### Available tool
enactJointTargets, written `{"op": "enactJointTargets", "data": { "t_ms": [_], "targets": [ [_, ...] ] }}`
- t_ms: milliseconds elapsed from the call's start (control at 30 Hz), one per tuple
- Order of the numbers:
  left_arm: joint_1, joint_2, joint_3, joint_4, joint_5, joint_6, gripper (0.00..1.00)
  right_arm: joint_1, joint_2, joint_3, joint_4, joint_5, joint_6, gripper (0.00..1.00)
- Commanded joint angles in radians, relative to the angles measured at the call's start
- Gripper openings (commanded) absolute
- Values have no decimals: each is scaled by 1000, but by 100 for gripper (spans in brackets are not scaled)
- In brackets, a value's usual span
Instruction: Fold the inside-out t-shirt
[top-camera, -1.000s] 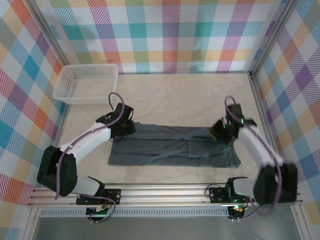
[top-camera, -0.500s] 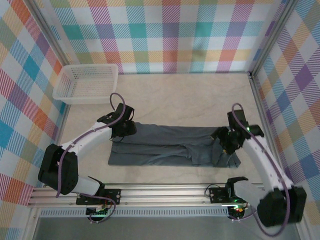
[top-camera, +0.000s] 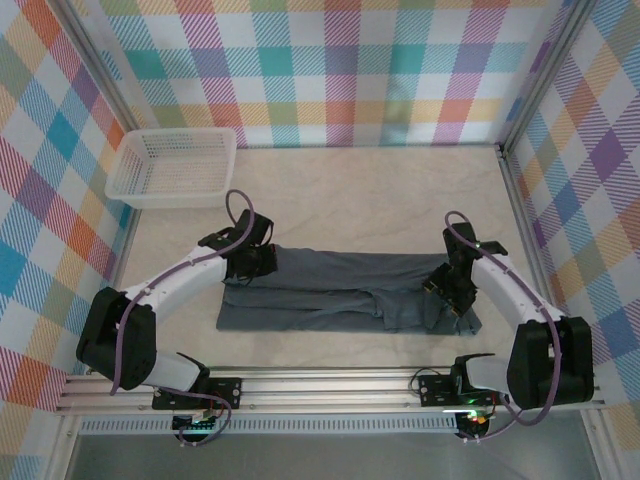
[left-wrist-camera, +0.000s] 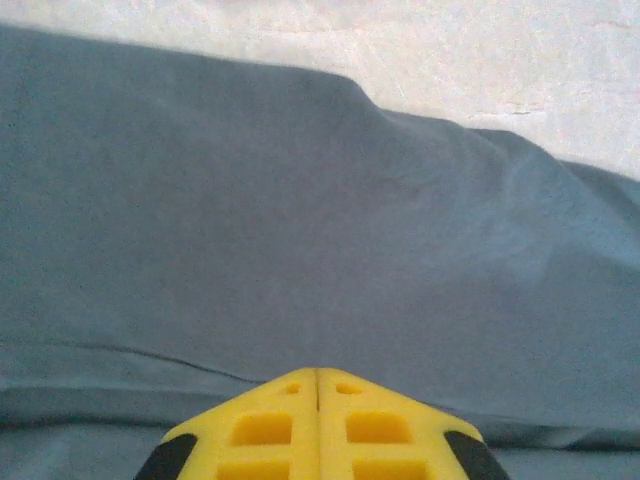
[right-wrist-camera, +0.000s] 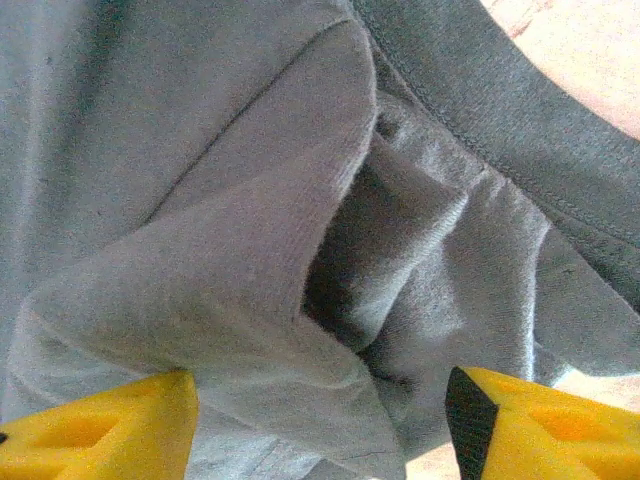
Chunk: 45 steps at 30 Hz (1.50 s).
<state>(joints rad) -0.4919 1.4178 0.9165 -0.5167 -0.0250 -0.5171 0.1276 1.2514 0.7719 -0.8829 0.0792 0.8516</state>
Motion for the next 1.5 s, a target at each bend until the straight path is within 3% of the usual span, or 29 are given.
{"op": "enactJointTargets", "data": {
  "t_ms": [0, 33, 67, 200, 300, 533, 600, 733, 800, 867, 967, 1033, 1100, 1167, 1300, 1400, 1467],
  "targets": [
    [-51, 37, 8, -22, 53, -60, 0, -2, -77, 38, -18, 14, -41, 36],
    [-61, 55, 18, -41, 31, -91, 0, -3, -90, 41, -20, 26, -46, 20],
    [-63, 82, 26, -58, 10, -127, 0, -2, -92, 45, -23, 36, -52, 14],
    [-65, 220, 90, -100, -24, -191, 0, -2, -4, 54, -4, -9, -96, 5],
    [-64, 304, 128, -66, -8, -217, 0, -3, 78, 45, 41, -57, -114, 0],
    [-20, 558, 310, -20, 0, -221, 0, -2, 232, 36, 117, -178, -45, 0],
    [10, 657, 416, -25, 24, -203, 0, -2, 252, 34, 147, -237, 10, 0],
    [46, 913, 812, -133, 33, -139, 0, 14, 286, 37, 246, -396, 140, 0],
    [52, 1049, 1068, -187, 57, -126, 0, 83, 299, 17, 322, -475, 253, 0],
    [56, 1185, 1348, -247, 73, -128, 0, 218, 295, -25, 415, -524, 467, 0],
    [60, 1342, 1690, -295, 89, -159, 0, 465, 277, -144, 693, -479, 880, 0],
    [66, 1369, 1773, -268, 116, -184, 0, 578, 335, -118, 796, -450, 975, 0],
    [68, 1335, 1764, -245, 125, -190, 0, 603, 421, 6, 796, -540, 871, 0],
    [67, 1253, 1706, -249, 122, -159, 0, 609, 420, 137, 660, -558, 735, 0],
    [67, 988, 1421, -212, 99, -60, 2, 607, 269, 241, 392, -347, 514, 0],
    [67, 769, 1124, -129, 82, 21, 0, 590, 198, 273, 289, -204, 214, 0],
    [68, 674, 977, -115, 84, 90, 0, 584, 180, 272, 265, -124, -66, 2]
  ]
}}
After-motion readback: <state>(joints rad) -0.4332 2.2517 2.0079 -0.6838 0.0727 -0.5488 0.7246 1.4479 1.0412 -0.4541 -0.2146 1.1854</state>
